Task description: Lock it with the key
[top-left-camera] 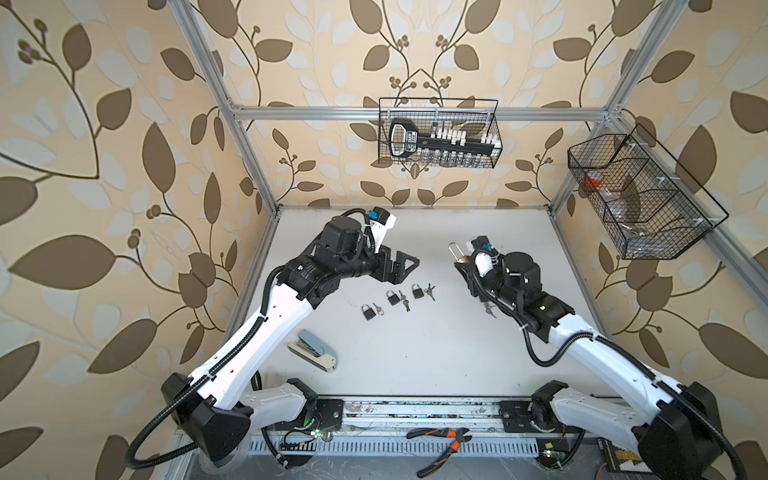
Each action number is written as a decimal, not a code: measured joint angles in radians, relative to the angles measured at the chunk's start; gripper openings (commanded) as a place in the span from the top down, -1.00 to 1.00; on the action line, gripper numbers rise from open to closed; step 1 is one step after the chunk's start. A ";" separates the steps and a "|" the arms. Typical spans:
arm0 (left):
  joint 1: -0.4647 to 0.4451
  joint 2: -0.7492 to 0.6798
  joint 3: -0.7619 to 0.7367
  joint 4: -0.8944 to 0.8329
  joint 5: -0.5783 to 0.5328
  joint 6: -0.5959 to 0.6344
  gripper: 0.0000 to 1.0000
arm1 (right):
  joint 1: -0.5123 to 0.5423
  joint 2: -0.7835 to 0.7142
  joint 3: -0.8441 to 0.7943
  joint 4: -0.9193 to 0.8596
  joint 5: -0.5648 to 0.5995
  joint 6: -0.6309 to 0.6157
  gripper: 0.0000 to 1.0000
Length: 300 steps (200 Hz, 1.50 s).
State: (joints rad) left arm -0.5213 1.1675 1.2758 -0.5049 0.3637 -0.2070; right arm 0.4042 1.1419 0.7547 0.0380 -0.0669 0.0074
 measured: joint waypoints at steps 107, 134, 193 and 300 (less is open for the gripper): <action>0.077 -0.137 -0.251 0.016 -0.110 -0.142 -0.98 | -0.126 0.546 0.282 -0.213 0.034 0.195 1.00; 0.077 -0.151 -0.251 0.016 -0.109 -0.150 -0.98 | -0.130 0.631 0.314 -0.255 0.045 0.195 1.00; 0.077 -0.151 -0.256 0.016 -0.103 -0.164 -0.98 | -0.130 0.705 0.350 -0.286 0.090 0.194 1.00; 0.077 -0.153 -0.262 0.003 -0.103 -0.164 -0.98 | -0.130 0.768 0.398 -0.290 0.120 0.190 0.70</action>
State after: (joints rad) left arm -0.4438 1.0142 1.0138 -0.5014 0.2607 -0.3710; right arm 0.2745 1.9099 1.1530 -0.2520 0.0528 0.1974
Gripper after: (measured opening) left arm 0.989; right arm 0.299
